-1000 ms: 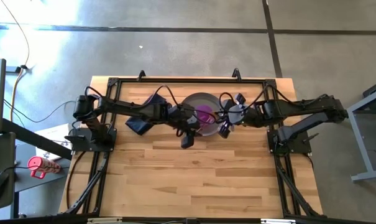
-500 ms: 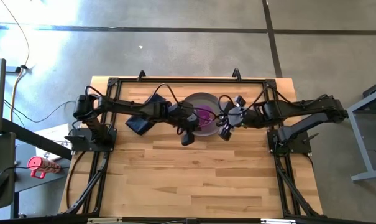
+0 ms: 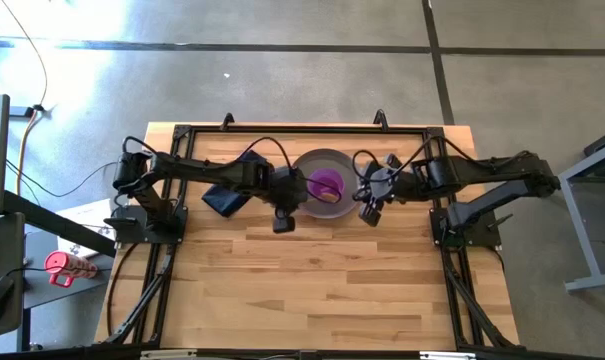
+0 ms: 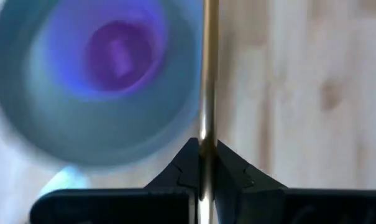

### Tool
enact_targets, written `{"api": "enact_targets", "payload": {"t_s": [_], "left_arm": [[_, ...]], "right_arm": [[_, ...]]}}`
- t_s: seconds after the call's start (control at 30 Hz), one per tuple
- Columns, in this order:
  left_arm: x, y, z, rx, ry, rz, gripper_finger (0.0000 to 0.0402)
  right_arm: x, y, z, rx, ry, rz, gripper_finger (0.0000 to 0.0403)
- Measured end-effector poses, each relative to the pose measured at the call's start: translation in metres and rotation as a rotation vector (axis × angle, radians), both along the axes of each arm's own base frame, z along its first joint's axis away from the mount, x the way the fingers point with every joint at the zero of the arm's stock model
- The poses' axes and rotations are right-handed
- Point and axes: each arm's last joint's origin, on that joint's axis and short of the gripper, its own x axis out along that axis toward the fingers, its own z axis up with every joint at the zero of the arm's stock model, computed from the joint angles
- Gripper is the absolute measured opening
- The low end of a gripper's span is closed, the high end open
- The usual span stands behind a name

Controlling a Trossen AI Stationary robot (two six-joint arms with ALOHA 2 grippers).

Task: Set table place
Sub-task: Put the golden spoon into the purple bowl

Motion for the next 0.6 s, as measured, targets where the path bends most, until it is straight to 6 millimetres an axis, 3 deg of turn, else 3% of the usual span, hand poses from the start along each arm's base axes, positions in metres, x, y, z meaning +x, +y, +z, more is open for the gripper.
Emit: {"api": "enact_targets", "payload": {"t_s": [0.13, 0.37, 0.47, 0.6], "left_arm": [[-0.009, 0.013, 0.022, 0.087, 0.124, 0.034, 0.0006], [-0.005, 0.049, 0.062, 0.169, 0.188, 0.038, 0.0006], [0.004, 0.062, 0.062, 0.173, 0.256, 0.016, 0.0006], [0.024, 0.077, 0.045, 0.175, 0.340, -0.037, 0.0006]], "right_arm": [[-0.007, -0.002, 0.018, -0.014, 0.001, -0.037, 0.0167], [-0.024, -0.006, 0.050, -0.064, -0.001, -0.090, 0.0169], [-0.036, -0.009, 0.063, -0.100, 0.013, -0.154, 0.0169], [-0.055, -0.013, 0.077, -0.140, 0.053, -0.244, 0.0169]]}}
